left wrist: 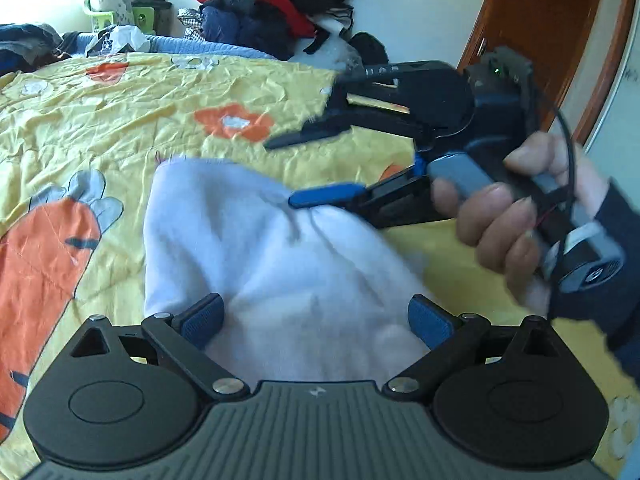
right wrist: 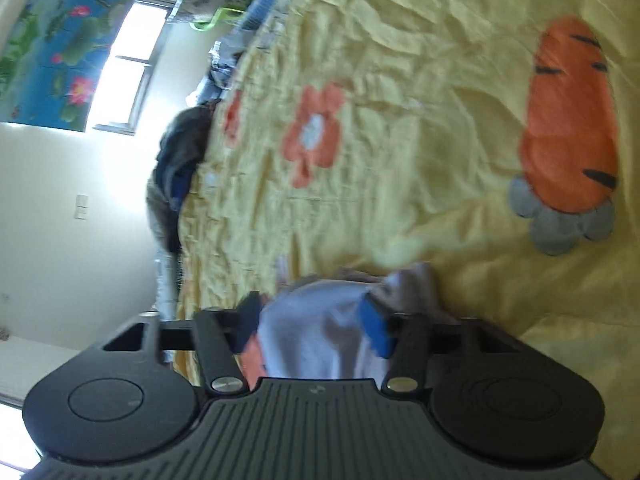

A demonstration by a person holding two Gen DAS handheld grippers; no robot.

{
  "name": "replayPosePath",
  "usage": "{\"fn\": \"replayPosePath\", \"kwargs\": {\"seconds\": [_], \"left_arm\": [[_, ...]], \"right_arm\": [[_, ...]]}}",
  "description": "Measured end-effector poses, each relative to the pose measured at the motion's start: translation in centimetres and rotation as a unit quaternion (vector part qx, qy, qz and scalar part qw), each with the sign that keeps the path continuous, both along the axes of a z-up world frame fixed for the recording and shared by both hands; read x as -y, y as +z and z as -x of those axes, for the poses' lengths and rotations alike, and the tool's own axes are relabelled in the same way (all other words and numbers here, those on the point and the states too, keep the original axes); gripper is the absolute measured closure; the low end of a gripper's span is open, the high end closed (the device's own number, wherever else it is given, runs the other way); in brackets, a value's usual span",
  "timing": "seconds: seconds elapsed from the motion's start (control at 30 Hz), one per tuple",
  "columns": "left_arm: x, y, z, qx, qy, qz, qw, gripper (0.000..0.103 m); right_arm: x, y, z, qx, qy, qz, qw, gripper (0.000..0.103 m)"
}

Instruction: Fold small clothes

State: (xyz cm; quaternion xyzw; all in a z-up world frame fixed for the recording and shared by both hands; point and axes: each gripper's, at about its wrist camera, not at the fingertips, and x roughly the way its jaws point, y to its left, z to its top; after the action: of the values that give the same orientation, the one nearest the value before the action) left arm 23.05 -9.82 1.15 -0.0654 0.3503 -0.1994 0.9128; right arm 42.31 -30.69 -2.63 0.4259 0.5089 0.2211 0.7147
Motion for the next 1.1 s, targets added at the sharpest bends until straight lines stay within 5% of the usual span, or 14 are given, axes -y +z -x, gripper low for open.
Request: {"fn": "replayPosePath", "kwargs": {"seconds": [0.1, 0.23, 0.3, 0.37, 0.4, 0.53, 0.63, 0.7, 0.77, 0.83, 0.9, 1.1], "left_arm": [[0.6, -0.4, -0.1, 0.006, -0.006, -0.013, 0.9999, 0.000], [0.7, 0.3, 0.6, 0.010, -0.012, -0.030, 0.9994, 0.000], [-0.7, 1.4, 0.9, 0.013, -0.002, -0.010, 0.9999, 0.000], [-2.0, 2.3, 1.4, 0.027, 0.007, -0.005, 0.9996, 0.000], [-2.5, 2.7, 1.1, 0.035, 0.010, -0.011, 0.9993, 0.000], [-3.9, 3.8, -1.3, 0.049, 0.028, -0.003, 0.9984, 0.000], [-5.2, 3.7, -3.7, 0.009, 0.053, 0.051, 0.9973, 0.000], [-5.4, 3.5, -5.4, -0.020, 0.051, 0.072, 0.9959, 0.000], [-4.7, 2.9, -6.6, -0.038, 0.038, 0.073, 0.9959, 0.000], [-3.9, 1.7, -8.0, -0.072, 0.024, 0.068, 0.9948, 0.000], [-3.6, 0.9, -8.1, -0.070, 0.037, 0.058, 0.9952, 0.000], [-6.2, 2.7, -6.2, -0.077, 0.067, 0.068, 0.9925, 0.000]], "right_arm": [[0.1, -0.4, 0.8, 0.016, 0.006, 0.019, 1.000, 0.077], [0.8, 0.4, 1.6, 0.018, 0.004, 0.041, 0.999, 0.079], [0.9, 2.4, 3.4, 0.047, 0.000, 0.068, 0.997, 0.043], [0.9, 4.4, 5.7, 0.094, 0.012, 0.075, 0.993, 0.027], [0.8, 4.9, 6.9, 0.105, 0.018, 0.074, 0.992, 0.028], [2.3, 3.8, 10.1, 0.080, -0.012, 0.018, 0.997, 0.030], [4.6, 1.8, 12.3, 0.049, -0.057, -0.109, 0.991, 0.030], [5.1, 1.3, 14.1, 0.047, -0.067, -0.147, 0.986, 0.024], [4.8, 0.7, 15.4, 0.034, -0.062, -0.114, 0.991, 0.022], [4.6, -0.5, 16.1, 0.019, -0.065, -0.059, 0.996, 0.045], [5.0, -1.1, 16.4, 0.017, -0.066, -0.059, 0.996, 0.053], [6.9, 1.8, 15.3, 0.051, -0.063, 0.012, 0.997, 0.025]]}}
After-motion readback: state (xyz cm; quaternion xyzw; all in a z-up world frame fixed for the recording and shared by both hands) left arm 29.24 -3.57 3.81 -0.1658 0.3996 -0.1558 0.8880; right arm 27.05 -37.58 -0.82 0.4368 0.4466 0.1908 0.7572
